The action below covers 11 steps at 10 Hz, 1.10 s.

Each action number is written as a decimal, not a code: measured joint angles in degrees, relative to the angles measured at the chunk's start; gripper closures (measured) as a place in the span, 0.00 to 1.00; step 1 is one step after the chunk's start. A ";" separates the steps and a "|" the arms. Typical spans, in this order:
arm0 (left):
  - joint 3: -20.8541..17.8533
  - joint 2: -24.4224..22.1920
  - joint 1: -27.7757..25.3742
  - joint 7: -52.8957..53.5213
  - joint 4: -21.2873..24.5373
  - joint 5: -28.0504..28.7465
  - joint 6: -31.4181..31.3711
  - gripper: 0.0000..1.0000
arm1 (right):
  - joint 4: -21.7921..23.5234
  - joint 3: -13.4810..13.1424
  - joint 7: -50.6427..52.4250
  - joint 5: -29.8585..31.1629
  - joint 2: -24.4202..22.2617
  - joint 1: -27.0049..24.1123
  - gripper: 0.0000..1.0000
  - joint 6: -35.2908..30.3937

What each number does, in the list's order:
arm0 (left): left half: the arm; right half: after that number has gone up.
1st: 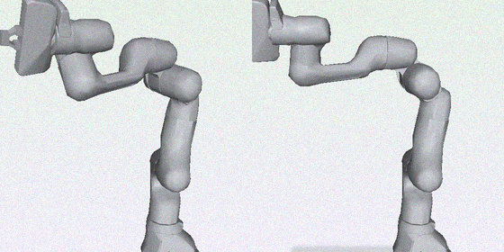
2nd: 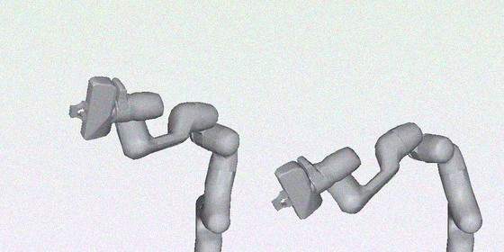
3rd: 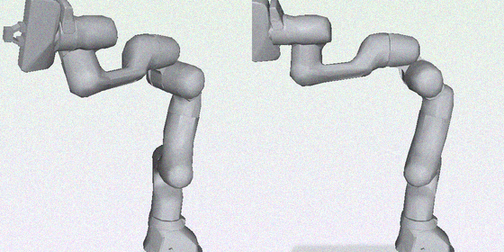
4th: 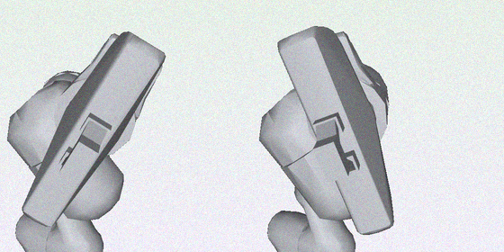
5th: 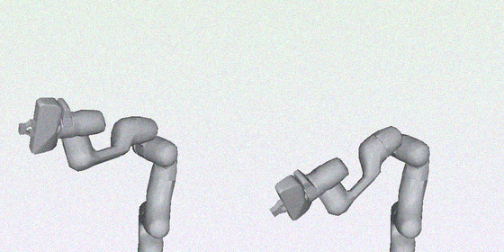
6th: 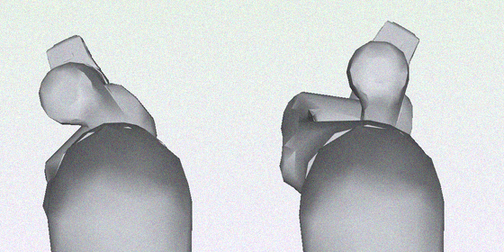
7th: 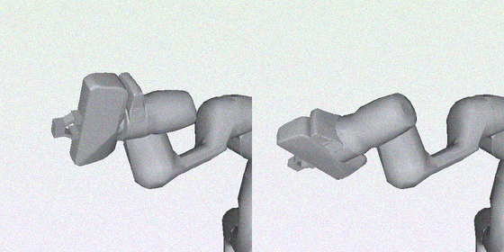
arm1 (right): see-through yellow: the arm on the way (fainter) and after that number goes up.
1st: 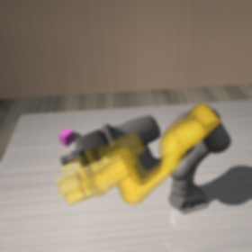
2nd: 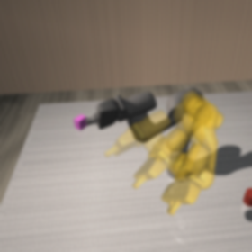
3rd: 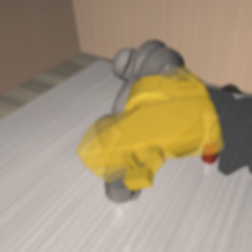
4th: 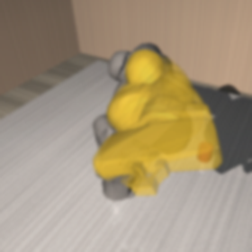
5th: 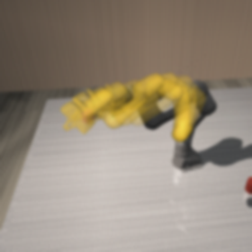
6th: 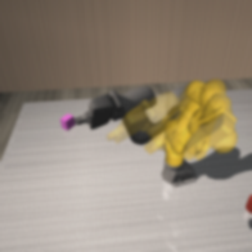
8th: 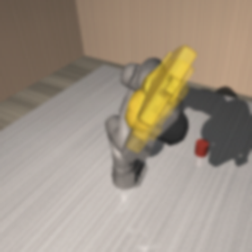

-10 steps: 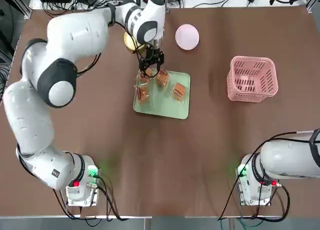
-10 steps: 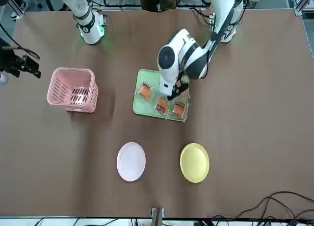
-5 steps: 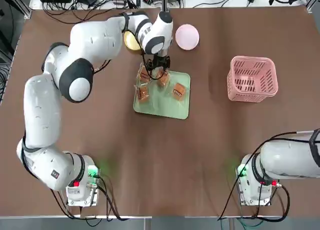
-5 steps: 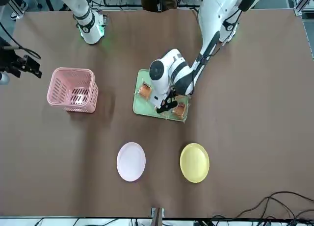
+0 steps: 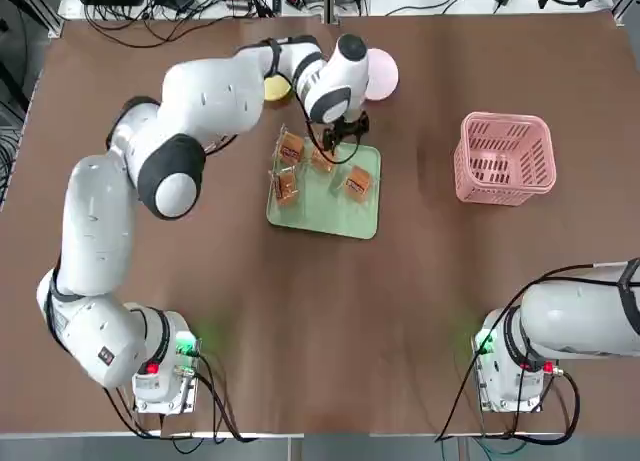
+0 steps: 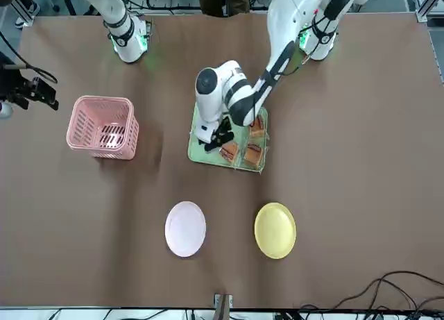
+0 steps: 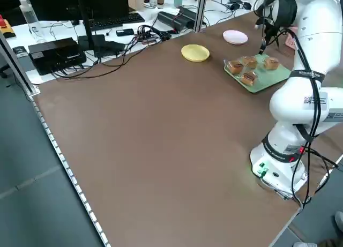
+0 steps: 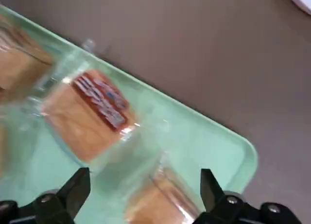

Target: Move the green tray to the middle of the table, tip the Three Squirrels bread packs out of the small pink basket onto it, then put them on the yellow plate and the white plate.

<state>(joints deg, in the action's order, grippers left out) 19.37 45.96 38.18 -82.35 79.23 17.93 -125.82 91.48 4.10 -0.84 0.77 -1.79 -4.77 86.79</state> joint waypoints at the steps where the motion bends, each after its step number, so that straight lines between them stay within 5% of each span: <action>1: -2.70 0.96 2.62 -0.36 -0.33 0.00 -3.24 0.00 | -0.14 0.11 0.00 0.00 0.00 0.05 0.02 -0.15; 3: -5.93 2.67 6.21 -0.80 -0.78 0.00 -4.94 0.00 | -0.22 0.17 0.00 0.00 0.00 0.05 0.02 -0.42; 11: -5.08 3.83 10.04 -5.73 0.01 -1.23 1.32 0.00 | -0.28 0.19 0.00 0.00 0.00 0.05 0.02 -0.58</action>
<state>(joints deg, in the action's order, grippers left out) 14.29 49.79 48.22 -88.08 79.24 16.69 -124.50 91.20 4.29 -0.84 0.77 -1.78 -4.73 86.20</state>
